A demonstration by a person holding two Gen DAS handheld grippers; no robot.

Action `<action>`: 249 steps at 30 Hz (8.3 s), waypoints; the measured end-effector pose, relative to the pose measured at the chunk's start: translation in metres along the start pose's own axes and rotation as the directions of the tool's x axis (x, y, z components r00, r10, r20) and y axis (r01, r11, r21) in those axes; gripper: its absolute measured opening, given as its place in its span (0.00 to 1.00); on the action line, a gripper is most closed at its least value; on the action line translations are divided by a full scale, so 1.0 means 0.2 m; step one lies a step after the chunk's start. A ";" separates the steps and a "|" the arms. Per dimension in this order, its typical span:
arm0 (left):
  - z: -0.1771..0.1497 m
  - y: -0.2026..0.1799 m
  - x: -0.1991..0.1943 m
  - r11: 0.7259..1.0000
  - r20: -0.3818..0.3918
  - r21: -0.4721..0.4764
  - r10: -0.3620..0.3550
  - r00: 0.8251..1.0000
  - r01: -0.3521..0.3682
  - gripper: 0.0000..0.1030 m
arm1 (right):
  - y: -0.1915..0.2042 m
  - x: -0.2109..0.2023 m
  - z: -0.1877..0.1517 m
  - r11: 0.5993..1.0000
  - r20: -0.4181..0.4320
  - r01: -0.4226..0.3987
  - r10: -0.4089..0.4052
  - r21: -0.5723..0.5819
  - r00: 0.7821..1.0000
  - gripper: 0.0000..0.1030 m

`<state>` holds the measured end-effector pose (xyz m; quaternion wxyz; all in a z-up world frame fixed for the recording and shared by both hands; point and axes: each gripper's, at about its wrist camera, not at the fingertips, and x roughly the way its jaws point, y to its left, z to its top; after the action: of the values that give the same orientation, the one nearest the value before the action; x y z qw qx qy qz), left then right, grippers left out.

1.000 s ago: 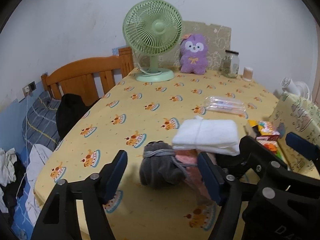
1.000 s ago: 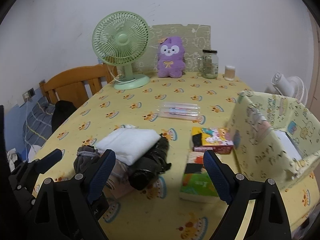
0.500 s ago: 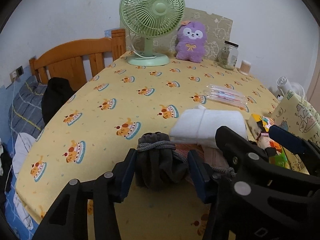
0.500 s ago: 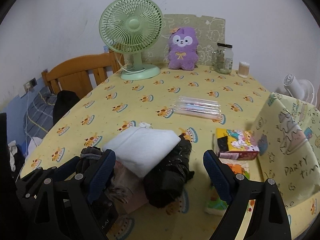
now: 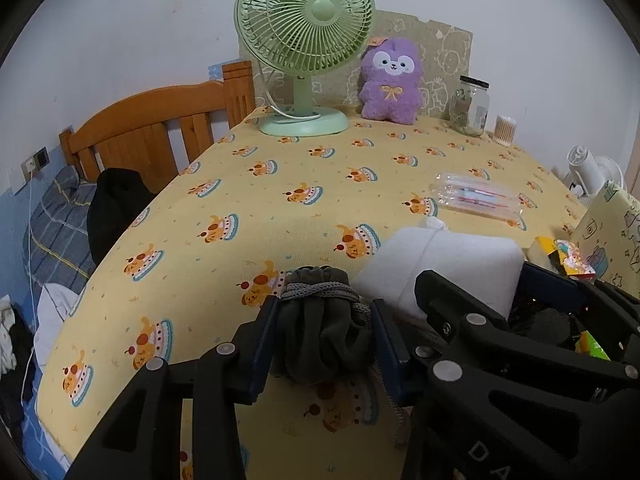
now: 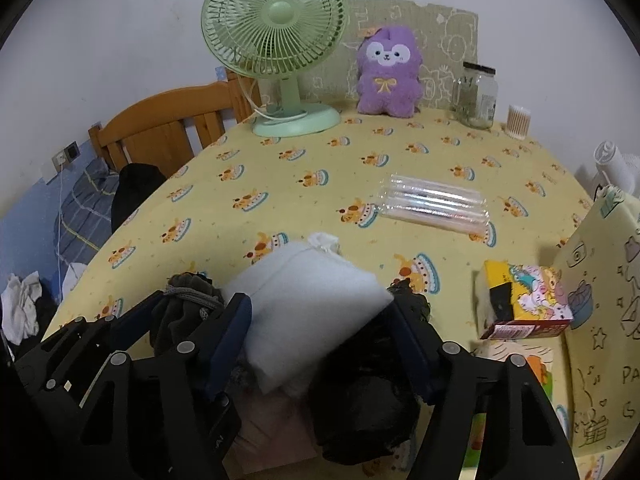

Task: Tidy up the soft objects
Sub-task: 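Grasp the grey sock bundle with the left gripper while the right grasps the white folded cloth, then carry the grey bundle and white cloth with both grippers over the patterned box, then open the left gripper over the box while the right releases the white cloth, then move both grippers back from the box toward the remaining items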

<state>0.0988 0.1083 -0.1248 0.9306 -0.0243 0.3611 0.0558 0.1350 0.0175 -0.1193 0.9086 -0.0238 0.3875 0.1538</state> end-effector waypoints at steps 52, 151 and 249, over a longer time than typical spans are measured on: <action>0.23 -0.29 -0.44 0.997 0.167 0.076 -0.037 0.985 0.024 0.32 | -0.20 -0.56 0.15 0.998 0.198 0.035 -0.043 0.046 0.979 0.18; 0.33 -1.46 -0.34 0.893 0.080 0.351 -0.327 0.942 0.281 1.00 | -1.36 -0.81 0.00 0.887 0.156 0.294 -0.366 0.355 0.917 0.87; -0.16 -0.44 -0.39 0.971 0.130 0.185 -0.175 0.976 0.150 0.93 | -0.32 -0.65 -0.32 0.958 0.221 0.253 -0.279 0.138 0.934 0.87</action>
<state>0.0301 0.0111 -0.0956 0.9544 0.0316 0.2924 -0.0509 0.0248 -0.0872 -0.0766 0.9609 -0.0087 0.2765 0.0100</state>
